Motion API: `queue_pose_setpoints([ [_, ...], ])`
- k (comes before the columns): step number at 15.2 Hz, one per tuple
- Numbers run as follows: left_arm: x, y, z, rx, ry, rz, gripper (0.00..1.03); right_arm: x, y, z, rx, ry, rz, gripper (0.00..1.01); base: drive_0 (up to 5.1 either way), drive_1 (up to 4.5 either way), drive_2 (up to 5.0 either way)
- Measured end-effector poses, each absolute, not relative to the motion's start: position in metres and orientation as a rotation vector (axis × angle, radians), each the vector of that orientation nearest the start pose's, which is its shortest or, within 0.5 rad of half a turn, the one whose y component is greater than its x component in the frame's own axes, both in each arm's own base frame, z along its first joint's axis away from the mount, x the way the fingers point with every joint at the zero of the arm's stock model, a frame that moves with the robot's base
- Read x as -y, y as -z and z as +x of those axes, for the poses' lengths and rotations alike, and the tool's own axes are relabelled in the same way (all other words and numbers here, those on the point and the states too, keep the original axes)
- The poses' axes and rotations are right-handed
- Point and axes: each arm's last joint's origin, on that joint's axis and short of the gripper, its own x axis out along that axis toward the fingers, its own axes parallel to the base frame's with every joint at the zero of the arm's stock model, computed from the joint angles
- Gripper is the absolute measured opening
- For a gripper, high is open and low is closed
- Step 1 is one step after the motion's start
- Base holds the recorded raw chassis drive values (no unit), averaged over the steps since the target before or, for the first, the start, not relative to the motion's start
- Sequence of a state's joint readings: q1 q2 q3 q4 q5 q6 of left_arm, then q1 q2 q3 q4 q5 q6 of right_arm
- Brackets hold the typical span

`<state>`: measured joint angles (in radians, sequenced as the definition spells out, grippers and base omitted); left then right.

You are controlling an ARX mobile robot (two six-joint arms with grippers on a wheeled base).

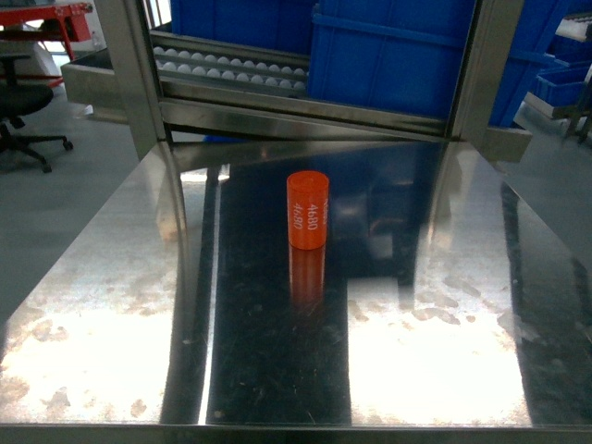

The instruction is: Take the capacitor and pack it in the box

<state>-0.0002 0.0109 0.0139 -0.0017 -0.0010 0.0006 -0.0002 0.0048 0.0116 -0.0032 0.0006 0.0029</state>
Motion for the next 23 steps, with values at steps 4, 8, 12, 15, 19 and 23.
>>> queue_pose_setpoints([
  [4,0.0,-0.167,0.098,-0.001,0.0,0.001,0.98,0.0,-0.167,0.097,0.002,0.0,0.003,0.98,0.0,0.0,0.0],
  [8,0.0,-0.167,0.098,-0.001,0.0,0.001,0.98,0.0,-0.167,0.097,0.002,0.0,0.003,0.98,0.0,0.0,0.0],
  [12,0.0,-0.167,0.098,-0.001,0.0,0.001,0.98,0.0,-0.167,0.097,0.002,0.0,0.003,0.98,0.0,0.0,0.0],
  [15,0.003,-0.193,0.135,-0.024,-0.038,-0.039,0.98,0.0,-0.167,0.097,0.002,0.0,0.002,0.98,0.0,0.0,0.0],
  [19,0.042,-0.226,0.263,0.023,0.248,-0.052,0.98,0.0,-0.167,0.097,0.002,0.0,0.002,0.98,0.0,0.0,0.0],
  [23,0.097,-0.196,0.352,-0.068,0.37,-0.041,0.98,0.0,-0.167,0.097,0.002,0.0,0.002,0.98,0.0,0.0,0.0],
])
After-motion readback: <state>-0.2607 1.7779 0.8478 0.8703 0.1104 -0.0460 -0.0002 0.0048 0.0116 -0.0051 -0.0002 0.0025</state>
